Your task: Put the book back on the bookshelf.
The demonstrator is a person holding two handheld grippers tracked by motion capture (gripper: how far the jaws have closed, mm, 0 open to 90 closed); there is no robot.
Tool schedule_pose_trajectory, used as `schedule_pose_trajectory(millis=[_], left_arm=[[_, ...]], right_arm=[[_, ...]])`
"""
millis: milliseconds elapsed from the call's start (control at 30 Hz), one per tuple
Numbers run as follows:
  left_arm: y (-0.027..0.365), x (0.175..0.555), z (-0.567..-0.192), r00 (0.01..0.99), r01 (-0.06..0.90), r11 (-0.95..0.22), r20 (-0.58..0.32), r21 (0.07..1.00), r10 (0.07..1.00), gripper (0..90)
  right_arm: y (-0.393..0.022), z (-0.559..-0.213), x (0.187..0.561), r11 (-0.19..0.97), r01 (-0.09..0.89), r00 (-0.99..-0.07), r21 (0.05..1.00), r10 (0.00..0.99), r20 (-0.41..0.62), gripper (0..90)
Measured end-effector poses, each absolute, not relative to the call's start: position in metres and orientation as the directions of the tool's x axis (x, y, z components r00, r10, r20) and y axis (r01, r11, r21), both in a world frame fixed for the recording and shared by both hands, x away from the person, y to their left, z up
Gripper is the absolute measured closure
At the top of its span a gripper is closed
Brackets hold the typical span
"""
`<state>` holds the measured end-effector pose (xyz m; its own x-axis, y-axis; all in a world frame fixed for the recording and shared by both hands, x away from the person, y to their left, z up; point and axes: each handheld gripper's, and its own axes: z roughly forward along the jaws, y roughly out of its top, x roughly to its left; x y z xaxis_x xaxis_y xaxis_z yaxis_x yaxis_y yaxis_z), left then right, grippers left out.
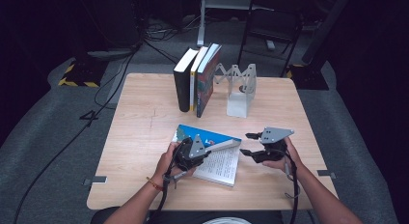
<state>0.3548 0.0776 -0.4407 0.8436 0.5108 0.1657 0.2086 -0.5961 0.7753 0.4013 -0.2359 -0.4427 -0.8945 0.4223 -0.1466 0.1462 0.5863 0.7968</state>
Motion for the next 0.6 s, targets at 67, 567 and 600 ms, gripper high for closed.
schedule_pose_trajectory(millis=[67, 567, 600], left_arm=[[0.080, 0.355, -0.439, 0.843, 0.208, -0.580, 0.158, 0.787, 0.515, 77.8], [0.099, 0.361, -0.423, 0.836, 0.223, -0.449, 0.067, 0.865, 0.544, 79.3], [0.100, 0.361, -0.423, 0.835, 0.223, -0.445, 0.066, 0.867, 0.547, 79.4]], right_arm=[[-0.246, -0.452, 0.408, 0.603, 0.188, -0.875, 0.775, 0.462, -0.147, 36.0], [-0.238, -0.487, 0.428, 0.629, 0.267, -0.876, 0.730, 0.474, -0.088, 36.9], [-0.237, -0.489, 0.429, 0.633, 0.266, -0.881, 0.727, 0.466, -0.084, 37.0]])
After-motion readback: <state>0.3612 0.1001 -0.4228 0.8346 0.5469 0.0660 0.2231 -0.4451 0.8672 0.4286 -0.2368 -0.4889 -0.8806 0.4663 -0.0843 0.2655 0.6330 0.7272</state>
